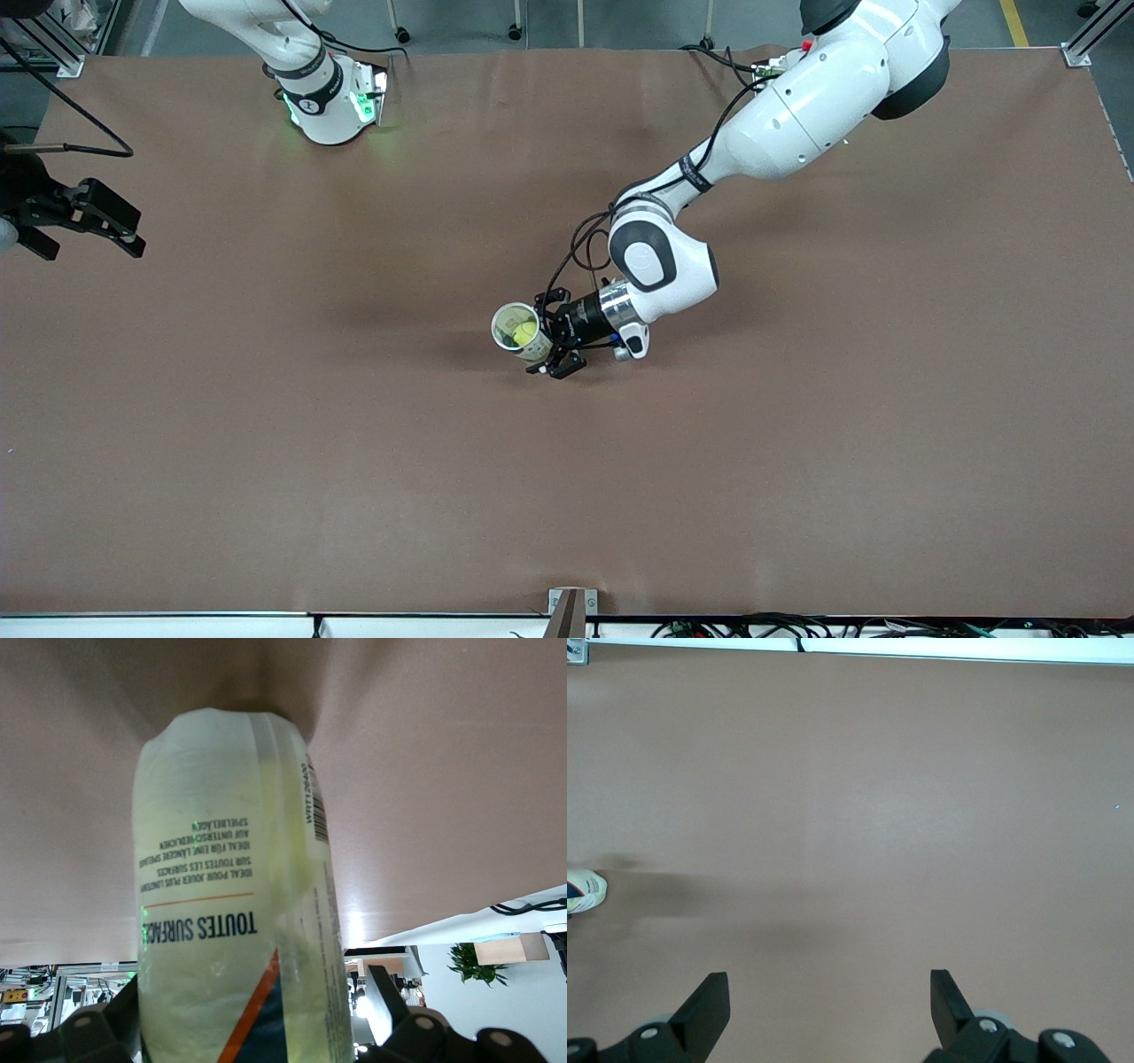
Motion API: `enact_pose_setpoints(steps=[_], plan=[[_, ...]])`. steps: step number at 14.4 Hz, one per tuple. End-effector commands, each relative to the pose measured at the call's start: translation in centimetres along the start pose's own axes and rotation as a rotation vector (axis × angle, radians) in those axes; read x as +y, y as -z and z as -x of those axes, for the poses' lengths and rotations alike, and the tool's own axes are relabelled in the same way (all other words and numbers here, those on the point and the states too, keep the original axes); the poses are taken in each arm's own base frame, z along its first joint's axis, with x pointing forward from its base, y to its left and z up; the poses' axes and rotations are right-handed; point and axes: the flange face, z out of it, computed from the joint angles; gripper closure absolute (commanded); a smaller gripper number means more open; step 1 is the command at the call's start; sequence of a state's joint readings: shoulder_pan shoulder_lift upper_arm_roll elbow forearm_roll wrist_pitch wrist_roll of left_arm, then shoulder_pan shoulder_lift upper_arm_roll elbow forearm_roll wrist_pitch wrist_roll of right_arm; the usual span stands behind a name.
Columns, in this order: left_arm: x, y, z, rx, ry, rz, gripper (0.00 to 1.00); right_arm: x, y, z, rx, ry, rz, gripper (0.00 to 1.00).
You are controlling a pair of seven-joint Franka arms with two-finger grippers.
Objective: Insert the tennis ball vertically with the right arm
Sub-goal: 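Turn the can upright with the left gripper and lower it onto the table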
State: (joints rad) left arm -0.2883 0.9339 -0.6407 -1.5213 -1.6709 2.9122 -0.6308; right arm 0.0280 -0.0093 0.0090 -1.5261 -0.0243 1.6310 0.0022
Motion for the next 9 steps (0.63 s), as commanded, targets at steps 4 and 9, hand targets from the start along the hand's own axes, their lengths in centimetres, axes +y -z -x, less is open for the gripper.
enact_pose_setpoints(steps=[4,9], plan=[[-0.3,0.2,-0.4,-0.001,0.007,0.004,0.0,-0.3,0.3,-0.3,0.006,0.01,0.006,0.0],[-1.0,0.5,-1.4,0.02,-0.018,-0.011,0.0,-0.3,0.3,-0.3,0.006,0.01,0.006,0.0]])
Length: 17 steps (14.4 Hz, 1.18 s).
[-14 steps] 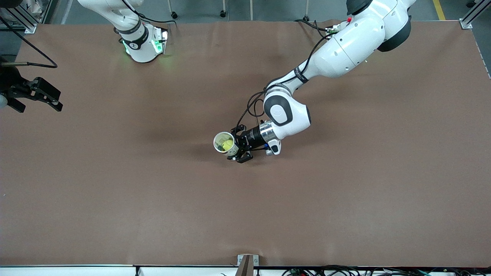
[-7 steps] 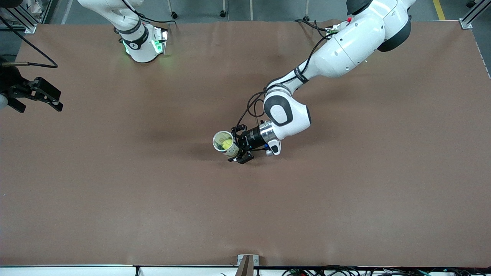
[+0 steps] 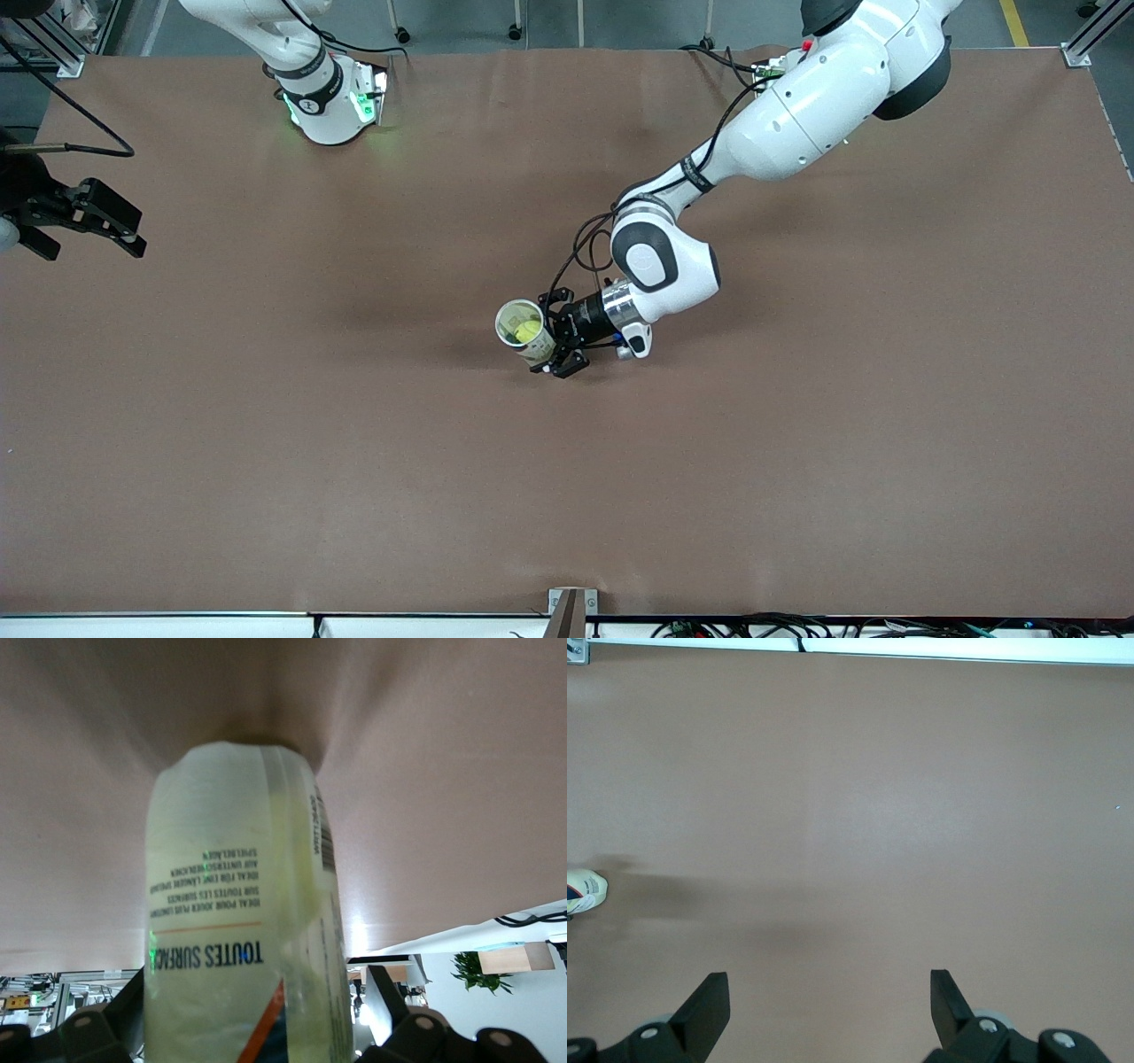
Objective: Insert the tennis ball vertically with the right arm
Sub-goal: 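Turn the can upright with the left gripper and lower it onto the table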
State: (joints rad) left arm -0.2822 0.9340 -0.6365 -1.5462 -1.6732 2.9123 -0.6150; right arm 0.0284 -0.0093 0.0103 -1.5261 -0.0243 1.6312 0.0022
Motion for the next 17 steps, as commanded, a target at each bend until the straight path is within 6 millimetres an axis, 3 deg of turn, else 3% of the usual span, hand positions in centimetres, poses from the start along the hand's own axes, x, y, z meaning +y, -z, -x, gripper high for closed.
enact_pose_setpoints(steps=[1,9,14,17], plan=[[-0.7,0.5,-0.5,0.006,-0.014,-0.005,0.0,-0.2,0.3,-0.3,0.007,0.008,0.006,0.0],[-0.6,2.1,-1.9,0.034,-0.025,-0.007,0.0,-0.2,0.3,-0.3,0.007,0.008,0.007,0.0],[-1.2,3.4,-3.9,0.07,-0.07,-0.024,0.0,-0.2,0.3,-0.3,0.007,0.01,0.007,0.0],[-0.8,3.8,-3.8,0.07,-0.079,-0.019,0.0,-0.2,0.3,-0.3,0.007,0.008,0.007,0.0]])
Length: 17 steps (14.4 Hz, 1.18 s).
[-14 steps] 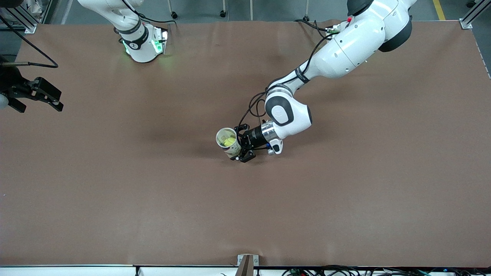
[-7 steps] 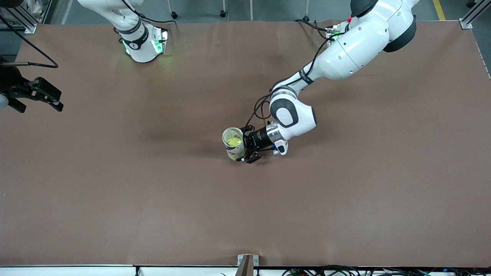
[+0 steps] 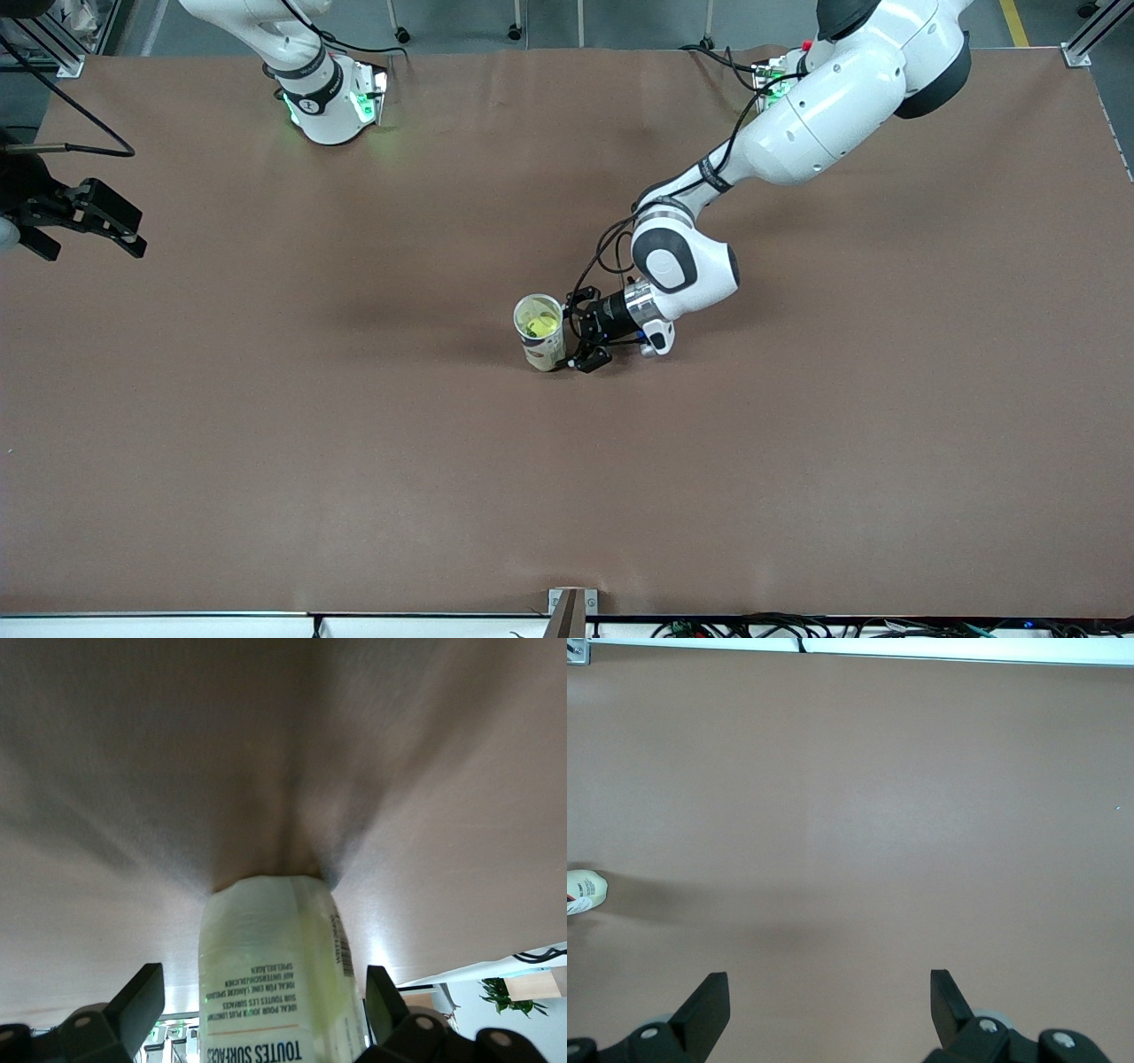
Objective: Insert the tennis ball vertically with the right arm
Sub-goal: 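Open the left gripper and lift it off the can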
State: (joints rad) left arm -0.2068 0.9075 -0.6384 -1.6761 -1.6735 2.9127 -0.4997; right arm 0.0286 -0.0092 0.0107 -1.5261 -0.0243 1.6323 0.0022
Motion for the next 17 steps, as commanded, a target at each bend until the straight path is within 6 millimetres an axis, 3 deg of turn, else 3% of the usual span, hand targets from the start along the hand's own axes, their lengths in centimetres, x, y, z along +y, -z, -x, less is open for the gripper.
enact_pose_setpoints(steps=[1,6,10,12,15,17], plan=[[-0.1,1.4,0.7,-0.002,-0.016,0.006,0.0,-0.2,0.3,-0.3,0.006,0.009,0.007,0.0],[0.9,2.9,1.3,0.029,-0.1,0.015,0.0,-0.2,0.3,-0.3,0.006,0.009,0.007,0.0],[3.4,7.6,-1.3,0.153,-0.299,0.001,0.0,-0.3,0.3,-0.3,0.006,0.011,0.007,0.0],[4.1,10.2,-1.5,0.202,-0.409,-0.02,0.0,-0.3,0.3,-0.3,0.006,0.011,0.007,0.0],[6.3,14.7,-1.5,0.237,-0.549,-0.043,0.0,-0.3,0.3,-0.3,0.006,0.011,0.007,0.0],[8.7,17.4,-2.9,0.243,-0.629,-0.089,0.0,-0.3,0.3,-0.3,0.006,0.011,0.007,0.0]])
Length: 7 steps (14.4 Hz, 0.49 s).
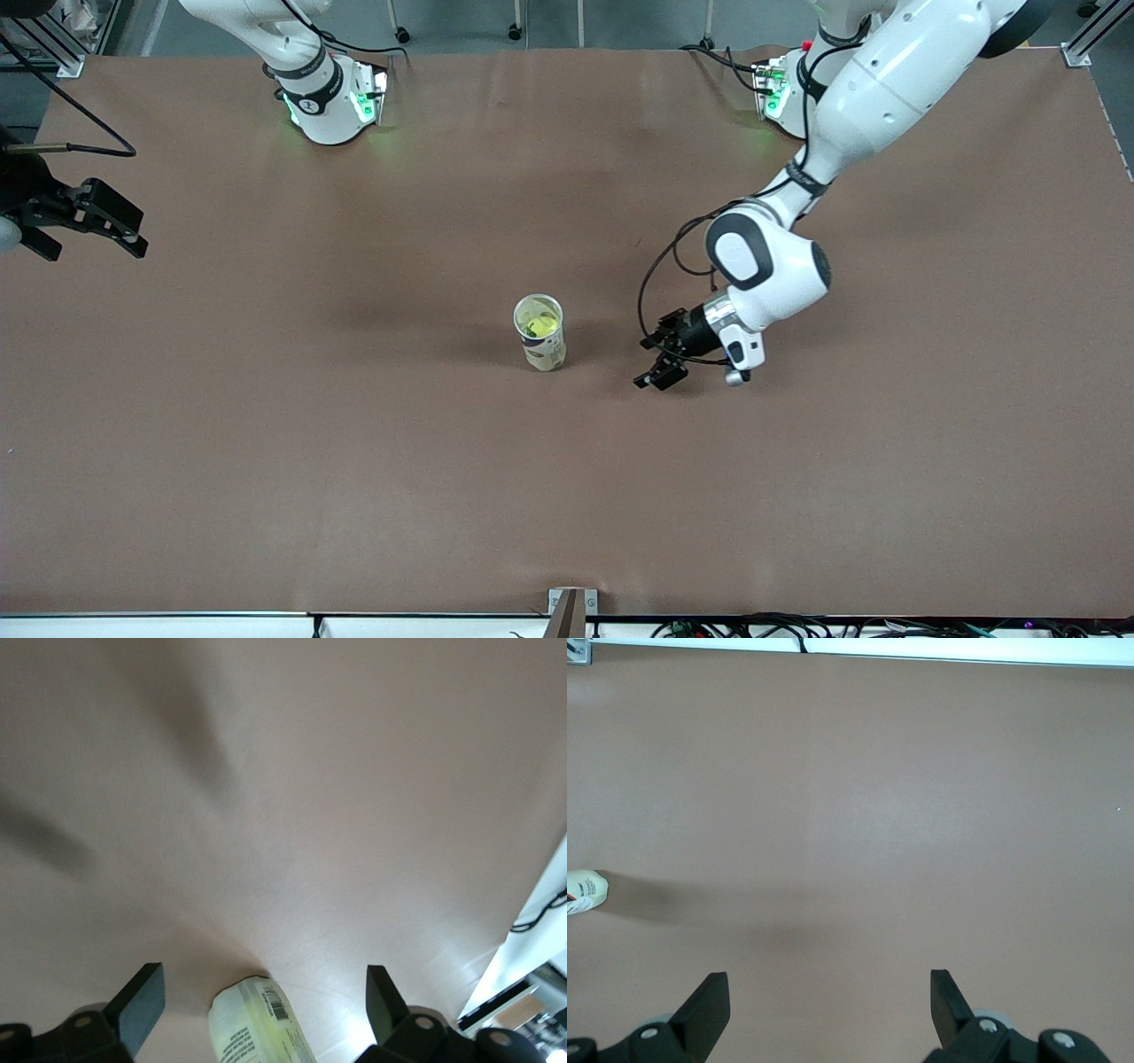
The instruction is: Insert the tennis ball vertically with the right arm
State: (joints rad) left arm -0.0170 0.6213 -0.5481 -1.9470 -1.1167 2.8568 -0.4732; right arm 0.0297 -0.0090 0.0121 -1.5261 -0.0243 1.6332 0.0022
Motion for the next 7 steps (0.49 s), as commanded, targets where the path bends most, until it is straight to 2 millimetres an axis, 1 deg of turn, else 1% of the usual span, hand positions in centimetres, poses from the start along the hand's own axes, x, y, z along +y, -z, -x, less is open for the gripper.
enact_pose_setpoints(steps=[1,4,5,7], plan=[[0.6,4.0,-2.8,0.004,-0.135,-0.077,0.0,-0.1,0.3,-0.2,0.005,0.008,0.007,0.0],[1.0,8.3,-7.0,0.005,-0.283,-0.228,0.0,-0.1,0.3,-0.2,0.005,0.008,0.007,0.0],[1.4,10.4,-8.6,0.029,-0.342,-0.292,0.0,-0.1,0.3,-0.2,0.005,0.008,0.007,0.0],[2.5,12.7,-9.8,0.042,-0.415,-0.378,0.0,-0.1,0.3,-0.3,0.007,0.008,0.007,0.0]])
